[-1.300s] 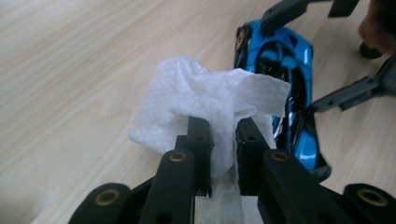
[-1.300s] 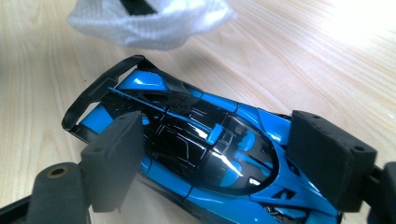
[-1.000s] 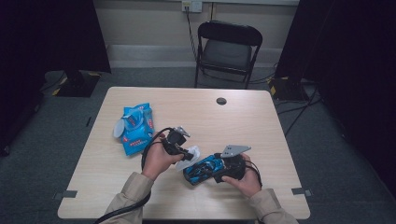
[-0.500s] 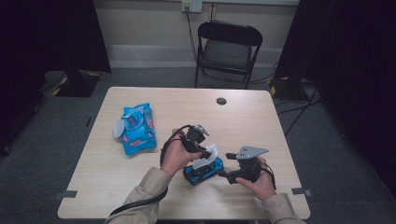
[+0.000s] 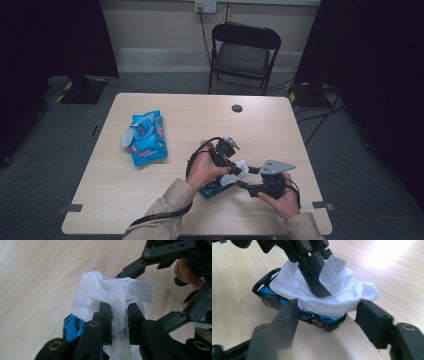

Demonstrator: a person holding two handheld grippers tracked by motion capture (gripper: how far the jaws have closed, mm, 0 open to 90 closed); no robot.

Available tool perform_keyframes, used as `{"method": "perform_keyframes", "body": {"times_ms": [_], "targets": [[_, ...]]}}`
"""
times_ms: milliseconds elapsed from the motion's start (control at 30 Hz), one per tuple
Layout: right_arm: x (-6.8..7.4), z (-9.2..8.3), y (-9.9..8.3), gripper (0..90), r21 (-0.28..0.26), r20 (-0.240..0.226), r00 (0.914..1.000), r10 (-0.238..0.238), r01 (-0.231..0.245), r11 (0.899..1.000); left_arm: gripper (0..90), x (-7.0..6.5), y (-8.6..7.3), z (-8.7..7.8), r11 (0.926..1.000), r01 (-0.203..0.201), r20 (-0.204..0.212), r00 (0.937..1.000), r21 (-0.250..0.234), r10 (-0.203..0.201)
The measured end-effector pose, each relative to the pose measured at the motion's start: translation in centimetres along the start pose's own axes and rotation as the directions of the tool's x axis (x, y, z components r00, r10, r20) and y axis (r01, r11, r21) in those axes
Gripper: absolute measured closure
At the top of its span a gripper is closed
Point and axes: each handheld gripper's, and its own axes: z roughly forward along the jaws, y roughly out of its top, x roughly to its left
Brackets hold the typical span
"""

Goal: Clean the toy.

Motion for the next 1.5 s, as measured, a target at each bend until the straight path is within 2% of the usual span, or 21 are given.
{"method": "perform_keyframes", "body": {"times_ms": [200,400,500,533,567,600,667,700,833,900,1000,1100,1200,1300,1467,1500], "targets": [[-0.1,0.1,-0.1,46.4,0.014,0.018,0.9998,-0.002,0.002,1.0,77.4,-0.1,-0.2,0.5,1.0,0.006,0.006,1.0,-0.001,-0.006],[0.1,0.5,0.4,61.8,0.038,0.005,0.9995,-0.032,0.032,0.999,75.4,0.1,-0.5,0.4,0.9999,0.002,-0.018,0.9998,-0.012,-0.002],[0.3,0.6,0.7,65.9,0.051,-0.001,0.9993,-0.037,0.037,0.998,66.5,0.4,-0.7,0.1,0.9995,0.0,-0.04,0.9992,-0.033,-0.002],[0.2,0.6,0.7,72.4,0.057,-0.008,0.9994,-0.035,0.036,0.998,63.3,0.4,-0.7,0.1,0.9995,0.0,-0.04,0.9992,-0.033,-0.002],[0.0,0.6,0.7,77.4,0.059,-0.013,0.9994,-0.033,0.034,0.998,59.6,0.7,-0.9,-0.3,0.9977,0.007,-0.051,0.9987,-0.067,-0.01],[-0.1,0.6,0.6,81.1,0.052,-0.019,0.9996,-0.02,0.021,0.998,53.8,0.8,-1.0,-0.5,0.9971,0.004,-0.064,0.9979,-0.077,-0.008],[-0.5,0.4,0.6,83.7,0.047,-0.019,0.9998,-0.004,0.005,0.999,43.4,1.1,-1.2,-0.9,0.9953,-0.008,-0.077,0.9971,-0.097,0.001],[-0.6,0.2,0.6,84.4,0.041,-0.014,0.9999,0.002,-0.002,0.999,43.8,1.1,-1.3,-1.0,0.9947,-0.005,-0.076,0.9971,-0.103,-0.003],[-1.2,-0.2,0.6,85.3,0.033,0.004,0.9995,0.033,-0.033,0.999,28.7,1.5,-1.8,-1.7,0.9912,-0.027,-0.127,0.9918,-0.129,0.01],[-1.6,-0.5,0.4,85.6,0.034,0.022,0.9985,0.05,-0.05,0.998,23.2,1.6,-2.1,-2.0,0.9922,-0.022,-0.141,0.9901,-0.123,0.005],[-2.4,-1.0,0.1,85.8,0.024,0.048,0.9954,0.083,-0.084,0.996,20.4,1.7,-2.5,-2.2,0.9938,-0.031,-0.161,0.9869,-0.107,0.014],[-3.1,-1.6,-0.3,85.9,0.017,0.078,0.9909,0.11,-0.112,0.994,16.2,1.7,-3.2,-2.0,0.9969,-0.064,-0.19,0.9803,-0.045,0.054],[-3.5,-1.8,-0.6,85.8,0.005,0.089,0.9874,0.131,-0.132,0.991,16.1,1.5,-3.5,-1.7,0.997,-0.066,-0.181,0.9818,-0.041,0.057],[-3.8,-1.9,-0.9,85.7,0.018,0.106,0.9851,0.135,-0.138,0.99,15.6,1.2,-3.6,-0.6,0.9975,-0.067,-0.156,0.9857,-0.021,0.063],[-4.0,-1.7,-1.3,85.5,0.034,0.117,0.9832,0.14,-0.145,0.989,16.0,0.9,-3.6,0.4,0.9968,-0.08,-0.148,0.9857,0.003,0.079],[-4.0,-1.7,-1.3,85.5,0.033,0.117,0.9831,0.141,-0.146,0.989,16.2,0.7,-3.7,0.9,0.9964,-0.083,-0.15,0.985,0.021,0.085]]}}
